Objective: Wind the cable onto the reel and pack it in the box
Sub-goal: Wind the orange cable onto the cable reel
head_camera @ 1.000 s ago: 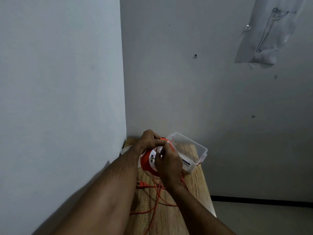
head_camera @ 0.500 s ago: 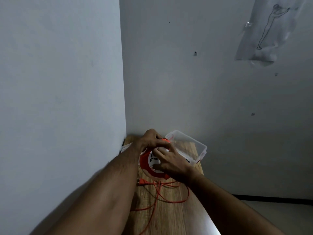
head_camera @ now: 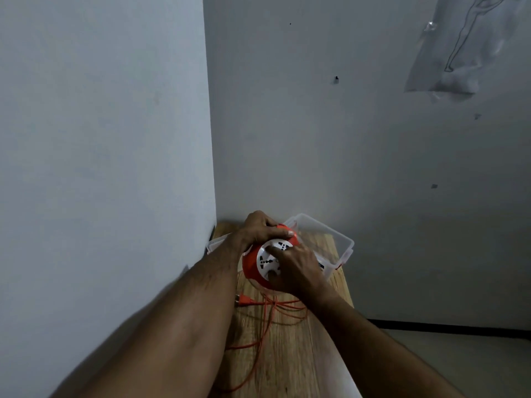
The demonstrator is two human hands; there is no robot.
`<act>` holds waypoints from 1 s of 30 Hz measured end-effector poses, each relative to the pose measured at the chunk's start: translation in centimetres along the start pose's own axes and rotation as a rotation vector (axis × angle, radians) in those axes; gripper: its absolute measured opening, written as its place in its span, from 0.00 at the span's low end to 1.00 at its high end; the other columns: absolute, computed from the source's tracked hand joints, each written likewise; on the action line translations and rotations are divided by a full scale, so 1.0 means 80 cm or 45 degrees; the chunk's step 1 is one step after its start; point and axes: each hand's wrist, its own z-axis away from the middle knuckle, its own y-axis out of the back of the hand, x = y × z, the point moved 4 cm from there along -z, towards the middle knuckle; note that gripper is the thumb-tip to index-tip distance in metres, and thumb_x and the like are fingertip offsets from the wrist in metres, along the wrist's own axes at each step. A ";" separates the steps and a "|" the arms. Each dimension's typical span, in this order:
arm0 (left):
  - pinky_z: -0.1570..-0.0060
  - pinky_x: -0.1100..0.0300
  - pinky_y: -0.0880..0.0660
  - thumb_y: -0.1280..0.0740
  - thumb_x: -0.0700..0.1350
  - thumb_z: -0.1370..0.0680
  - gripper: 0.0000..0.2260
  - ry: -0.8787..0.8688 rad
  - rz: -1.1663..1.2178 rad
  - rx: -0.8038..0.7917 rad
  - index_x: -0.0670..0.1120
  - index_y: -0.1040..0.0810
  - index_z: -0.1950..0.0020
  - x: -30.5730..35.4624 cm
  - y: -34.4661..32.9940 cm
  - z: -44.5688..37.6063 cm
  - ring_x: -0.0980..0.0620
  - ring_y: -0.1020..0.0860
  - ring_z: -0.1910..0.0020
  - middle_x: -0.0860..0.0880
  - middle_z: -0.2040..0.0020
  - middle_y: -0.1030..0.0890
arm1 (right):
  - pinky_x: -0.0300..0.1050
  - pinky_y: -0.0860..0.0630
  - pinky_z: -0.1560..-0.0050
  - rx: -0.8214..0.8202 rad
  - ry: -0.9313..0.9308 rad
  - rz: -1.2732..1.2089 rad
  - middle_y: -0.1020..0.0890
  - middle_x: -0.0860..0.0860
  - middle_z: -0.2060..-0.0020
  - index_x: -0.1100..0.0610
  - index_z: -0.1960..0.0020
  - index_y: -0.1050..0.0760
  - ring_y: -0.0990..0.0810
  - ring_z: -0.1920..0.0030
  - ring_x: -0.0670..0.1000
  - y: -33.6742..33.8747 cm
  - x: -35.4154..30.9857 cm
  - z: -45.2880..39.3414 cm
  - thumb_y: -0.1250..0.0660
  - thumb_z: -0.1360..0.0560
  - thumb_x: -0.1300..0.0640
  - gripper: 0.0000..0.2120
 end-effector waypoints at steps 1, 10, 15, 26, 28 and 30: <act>0.61 0.59 0.19 0.18 0.60 0.34 0.13 0.002 -0.001 -0.008 0.52 0.12 0.63 0.001 -0.001 -0.001 0.53 0.14 0.67 0.51 0.65 0.12 | 0.53 0.20 0.38 0.034 -0.090 -0.071 0.19 0.55 0.38 0.52 0.31 0.25 0.18 0.40 0.57 -0.003 -0.002 0.003 0.28 0.28 0.43 0.28; 0.63 0.57 0.22 0.17 0.58 0.36 0.20 0.001 -0.003 -0.010 0.41 0.12 0.62 -0.005 -0.015 -0.003 0.53 0.18 0.70 0.41 0.65 0.13 | 0.36 0.25 0.59 0.562 -1.190 -1.013 0.17 0.48 0.51 0.55 0.44 0.23 0.17 0.51 0.49 -0.025 -0.021 0.023 0.21 0.32 0.45 0.23; 0.56 0.57 0.17 0.17 0.58 0.35 0.19 0.002 -0.021 -0.033 0.46 0.10 0.53 -0.005 -0.015 -0.001 0.53 0.13 0.63 0.50 0.59 0.11 | 0.60 0.18 0.44 0.621 -1.772 -1.689 0.20 0.57 0.41 0.59 0.32 0.28 0.19 0.40 0.62 -0.047 -0.033 0.023 0.20 0.31 0.48 0.33; 0.64 0.61 0.23 0.18 0.59 0.34 0.14 0.031 -0.012 0.000 0.49 0.12 0.61 -0.011 0.001 0.001 0.51 0.15 0.65 0.55 0.69 0.15 | 0.50 0.21 0.41 0.425 -0.006 -0.211 0.18 0.53 0.45 0.55 0.44 0.22 0.19 0.44 0.52 -0.011 -0.025 0.028 0.30 0.24 0.53 0.10; 0.61 0.59 0.22 0.18 0.59 0.34 0.16 0.036 -0.001 -0.006 0.48 0.11 0.57 -0.013 0.001 -0.001 0.50 0.15 0.63 0.54 0.67 0.15 | 0.60 0.28 0.32 0.201 0.320 0.036 0.23 0.53 0.37 0.51 0.39 0.22 0.26 0.34 0.54 -0.017 -0.020 0.029 0.29 0.26 0.52 0.15; 0.58 0.56 0.20 0.18 0.60 0.34 0.17 0.031 -0.012 -0.028 0.48 0.11 0.57 -0.014 0.000 0.000 0.48 0.14 0.62 0.53 0.66 0.14 | 0.65 0.33 0.29 0.074 0.459 0.151 0.28 0.53 0.33 0.47 0.37 0.23 0.32 0.29 0.56 -0.018 -0.014 0.028 0.27 0.27 0.52 0.18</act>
